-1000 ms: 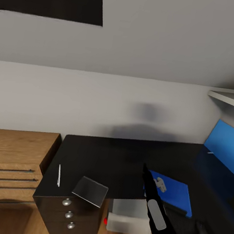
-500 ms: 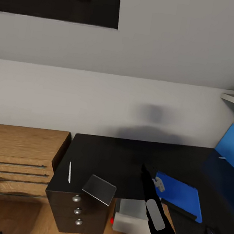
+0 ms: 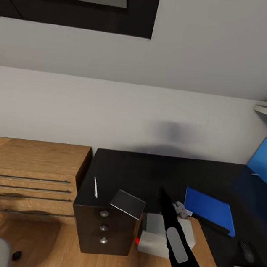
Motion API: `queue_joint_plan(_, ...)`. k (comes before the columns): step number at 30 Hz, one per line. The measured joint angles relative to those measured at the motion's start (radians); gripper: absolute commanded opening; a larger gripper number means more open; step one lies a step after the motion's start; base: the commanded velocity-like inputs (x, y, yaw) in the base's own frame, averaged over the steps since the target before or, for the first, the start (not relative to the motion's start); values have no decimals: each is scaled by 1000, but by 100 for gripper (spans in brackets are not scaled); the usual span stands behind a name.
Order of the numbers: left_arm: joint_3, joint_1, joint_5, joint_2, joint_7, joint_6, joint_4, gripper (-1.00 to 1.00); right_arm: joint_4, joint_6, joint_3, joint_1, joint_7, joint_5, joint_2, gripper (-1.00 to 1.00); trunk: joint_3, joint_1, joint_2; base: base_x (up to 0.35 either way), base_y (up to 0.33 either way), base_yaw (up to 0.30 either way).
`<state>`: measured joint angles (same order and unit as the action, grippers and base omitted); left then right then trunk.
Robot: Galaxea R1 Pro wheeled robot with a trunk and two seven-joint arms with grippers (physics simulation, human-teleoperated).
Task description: In the bedroom, organize the workspace by keeping the computer under the desk, ensuring the monitor is on the desk, placing the keyboard on the desk next to the monitor, placing the mouse on the desk next to the keyboard, moving the folder from the swivel chair onto the desk next to the mouse, stacking the notebook on top of the folder with the pen on top of the notebook, and positioning the swivel chair next to the desk.
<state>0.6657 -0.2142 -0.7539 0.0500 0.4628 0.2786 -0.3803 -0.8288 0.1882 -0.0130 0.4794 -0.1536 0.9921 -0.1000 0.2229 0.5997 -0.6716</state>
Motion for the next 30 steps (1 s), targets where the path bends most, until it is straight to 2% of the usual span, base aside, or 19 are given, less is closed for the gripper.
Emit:
queue_joint_plan(20,1,0,1,1,1,0,0,100,2,2,1,0,-11,1,-1,100,0,0,0,-167,147,0)
queue_joint_plan(30,-1,0,2,1,1,0,0,100,5,2,0,0,-12,0,1,100,0,0,0,-76,40,0)
